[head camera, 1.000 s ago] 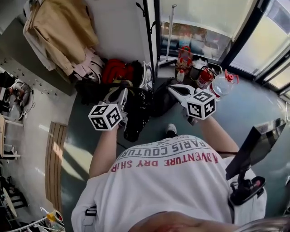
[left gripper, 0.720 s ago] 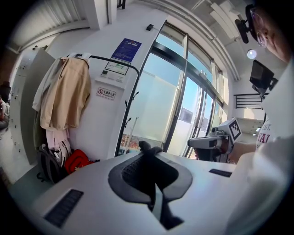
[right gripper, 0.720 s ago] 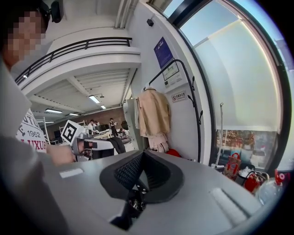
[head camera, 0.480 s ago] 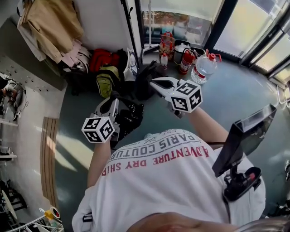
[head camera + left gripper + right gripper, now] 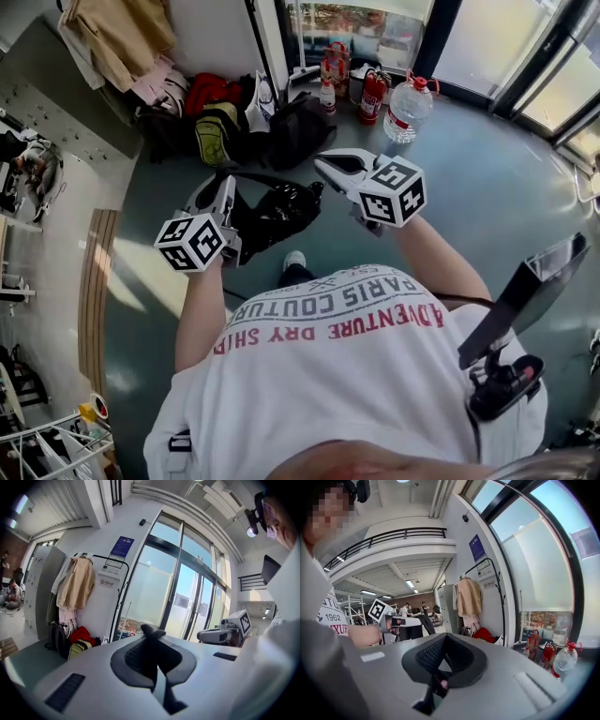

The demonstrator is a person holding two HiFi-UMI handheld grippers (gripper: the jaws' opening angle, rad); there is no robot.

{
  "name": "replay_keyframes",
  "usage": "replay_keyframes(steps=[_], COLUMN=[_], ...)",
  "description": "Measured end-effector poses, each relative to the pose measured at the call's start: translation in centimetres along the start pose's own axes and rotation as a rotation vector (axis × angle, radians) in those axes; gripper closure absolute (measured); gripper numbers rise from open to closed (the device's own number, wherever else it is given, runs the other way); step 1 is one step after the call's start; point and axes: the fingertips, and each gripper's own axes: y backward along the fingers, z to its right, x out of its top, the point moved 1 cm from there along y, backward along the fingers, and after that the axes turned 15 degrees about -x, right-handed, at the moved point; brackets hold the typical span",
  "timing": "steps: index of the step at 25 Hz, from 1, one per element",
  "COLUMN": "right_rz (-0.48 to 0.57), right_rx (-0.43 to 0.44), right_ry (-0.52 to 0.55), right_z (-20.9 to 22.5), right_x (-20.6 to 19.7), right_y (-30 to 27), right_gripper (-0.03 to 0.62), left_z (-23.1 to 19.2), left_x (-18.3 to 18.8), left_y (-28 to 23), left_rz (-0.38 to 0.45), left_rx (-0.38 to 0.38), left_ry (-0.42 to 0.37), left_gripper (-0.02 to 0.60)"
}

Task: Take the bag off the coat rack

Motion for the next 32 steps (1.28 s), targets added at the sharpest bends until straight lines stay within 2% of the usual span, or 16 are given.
replay_keyframes(steps=[8, 15, 23, 32], right_rz=[0.006, 0.016, 0.03, 0.042], right_rx=[-0.032, -0.048, -0.041, -0.032], right_ry=[-0.017, -0.033, -0.014, -0.01], right_z=[-2.0, -1.9, -3.3, -4.4], right_x=[-1.7, -3.1, -3.8, -2.4], right_y=[10.7, 13.2, 13.1, 13.0], right_gripper=[0.592, 0.592, 0.592, 0.592], left_z=[12.1, 17.6, 17.9, 17.4], left_x=[-1.2, -2.1, -4.7, -2.5], left_y=[-0.4, 0.3, 1.0, 2.4], left_rz=[-0.029, -0.049, -0.101, -0.082], left_rx=[-0.152, -0.217, -0.206, -0.181], left_ry=[0.034, -0.015, -0.026, -0.064], left_gripper=[0.578, 0.578, 0.578, 0.578])
